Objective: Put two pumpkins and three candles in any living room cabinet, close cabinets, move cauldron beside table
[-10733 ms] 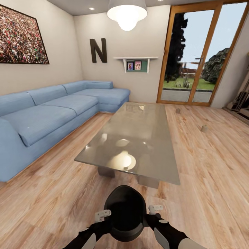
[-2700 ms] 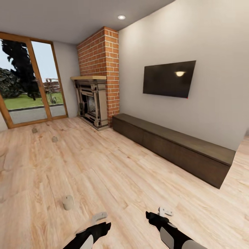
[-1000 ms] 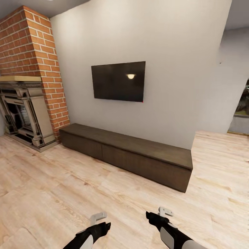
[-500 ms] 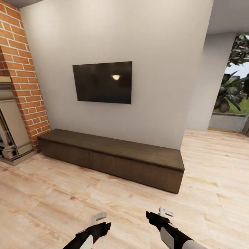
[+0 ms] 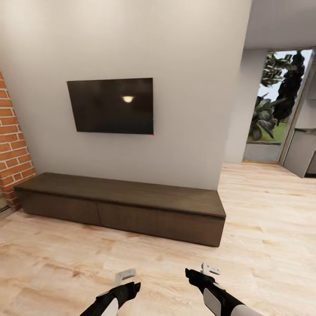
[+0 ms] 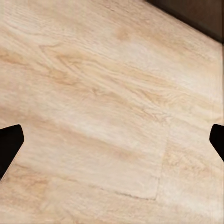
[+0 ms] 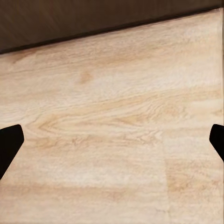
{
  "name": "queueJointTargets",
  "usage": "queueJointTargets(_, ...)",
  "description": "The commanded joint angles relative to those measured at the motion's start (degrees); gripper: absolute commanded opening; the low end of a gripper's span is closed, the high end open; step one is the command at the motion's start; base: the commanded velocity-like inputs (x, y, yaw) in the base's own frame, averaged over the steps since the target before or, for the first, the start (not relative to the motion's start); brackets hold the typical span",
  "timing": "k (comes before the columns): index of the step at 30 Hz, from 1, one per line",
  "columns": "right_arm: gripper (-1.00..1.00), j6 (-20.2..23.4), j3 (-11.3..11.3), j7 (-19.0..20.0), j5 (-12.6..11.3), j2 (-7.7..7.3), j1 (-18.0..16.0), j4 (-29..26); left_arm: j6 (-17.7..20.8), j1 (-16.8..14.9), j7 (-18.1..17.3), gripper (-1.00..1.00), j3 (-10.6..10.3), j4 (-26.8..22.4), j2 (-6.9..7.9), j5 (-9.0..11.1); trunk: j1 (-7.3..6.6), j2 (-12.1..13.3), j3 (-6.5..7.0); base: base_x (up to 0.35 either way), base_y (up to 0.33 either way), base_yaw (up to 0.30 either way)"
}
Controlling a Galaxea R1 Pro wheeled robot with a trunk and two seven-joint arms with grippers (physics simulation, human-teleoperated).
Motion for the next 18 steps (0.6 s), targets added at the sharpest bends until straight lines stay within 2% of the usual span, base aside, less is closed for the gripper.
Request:
queueJointTargets(1,1.0,-0.23,0.49,-0.2,-0.5,0.01,-0.08,0.06,0.16,-0.01,0.39,1.0,-0.41,-0.14,0.07,0.55,0.02,-0.03,-0.03,0.286,0.206,-0.28)
queueJointTargets(10,1.0,-0.35,0.56,-0.13,-0.35,0.0,-0.05,-0.02,0.16,-0.01,0.39,1.0,-0.41,-0.14,0.07,0.55,0.02,-0.03,0.27,0.263,0.223,-0.274)
queueJointTargets(18,1.0,-0.25,0.58,-0.21,-0.27,0.01,-0.07,-0.07,0.16,-0.01,0.39,1.0,-0.41,-0.14,0.07,0.55,0.02,-0.03,0.33,0.164,0.142,-0.054)
